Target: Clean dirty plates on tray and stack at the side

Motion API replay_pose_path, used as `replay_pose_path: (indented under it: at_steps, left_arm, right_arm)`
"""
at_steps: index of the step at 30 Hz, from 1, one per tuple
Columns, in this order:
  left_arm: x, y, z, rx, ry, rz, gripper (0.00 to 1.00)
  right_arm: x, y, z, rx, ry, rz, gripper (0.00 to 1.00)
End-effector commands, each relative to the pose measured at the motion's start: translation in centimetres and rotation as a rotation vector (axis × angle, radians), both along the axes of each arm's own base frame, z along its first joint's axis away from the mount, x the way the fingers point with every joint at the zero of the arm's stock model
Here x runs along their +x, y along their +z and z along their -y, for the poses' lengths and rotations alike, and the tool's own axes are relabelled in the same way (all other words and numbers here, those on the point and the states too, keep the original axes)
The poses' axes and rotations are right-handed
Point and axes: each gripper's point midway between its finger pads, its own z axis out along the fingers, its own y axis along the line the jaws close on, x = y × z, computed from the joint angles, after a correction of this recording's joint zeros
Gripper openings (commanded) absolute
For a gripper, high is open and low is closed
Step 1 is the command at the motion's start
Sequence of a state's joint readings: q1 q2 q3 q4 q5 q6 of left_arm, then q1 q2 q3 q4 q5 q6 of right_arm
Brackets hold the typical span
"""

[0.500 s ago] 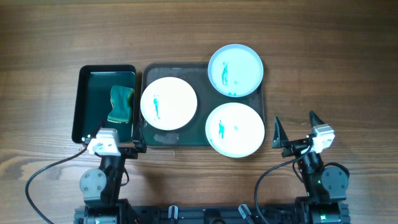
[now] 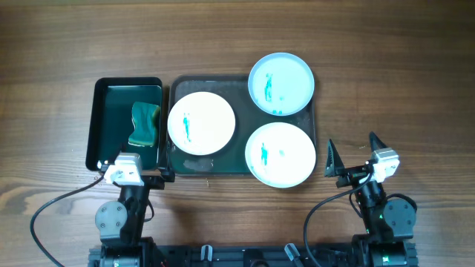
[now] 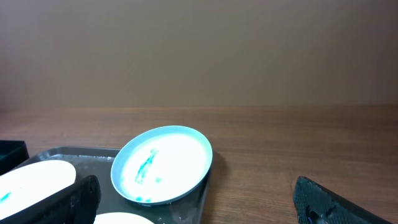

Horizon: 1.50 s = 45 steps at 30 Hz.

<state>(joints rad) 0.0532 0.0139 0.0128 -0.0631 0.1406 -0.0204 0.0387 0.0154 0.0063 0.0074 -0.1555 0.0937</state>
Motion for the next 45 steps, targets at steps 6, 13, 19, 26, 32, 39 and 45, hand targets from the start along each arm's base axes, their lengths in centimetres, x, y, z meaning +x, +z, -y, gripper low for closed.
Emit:
replay_pose_path:
  at_steps: [6, 13, 19, 26, 32, 39, 45]
  left_arm:
    - [0.0, -0.2, 0.2, -0.014, -0.009, -0.001, 1.00]
    - [0.0, -0.2, 0.2, -0.014, -0.009, -0.001, 1.00]
    - [0.0, -0.2, 0.2, -0.014, -0.009, -0.001, 1.00]
    - [0.0, -0.2, 0.1, -0.013, -0.002, 0.000, 1.00]
    - [-0.4, 1.3, 0.2, -0.018, -0.009, 0.005, 1.00]
    - [-0.9, 3.5, 0.2, -0.020, -0.008, -0.047, 1.00]
    - [-0.1, 5.4, 0.2, -0.026, -0.007, -0.162, 1.00]
  right_arm:
    - [0.0, 0.1, 0.1, 0.018, -0.006, 0.000, 1.00]
    - [0.0, 0.0, 0.1, 0.011, -0.010, 0.001, 1.00]
    - [0.1, 0.0, 0.5, 0.011, -0.029, 0.001, 1.00]
    - [0.2, 0.4, 1.4, 0.017, -0.081, 0.014, 1.00]
    - [-0.1, 2.2, 1.4, 0.023, -0.081, 0.042, 1.00]
    - [0.4, 3.9, 1.3, -0.015, -0.081, -0.032, 1.00]
    - [2.5, 6.5, 0.7, -0.026, -0.045, -0.169, 1.00]
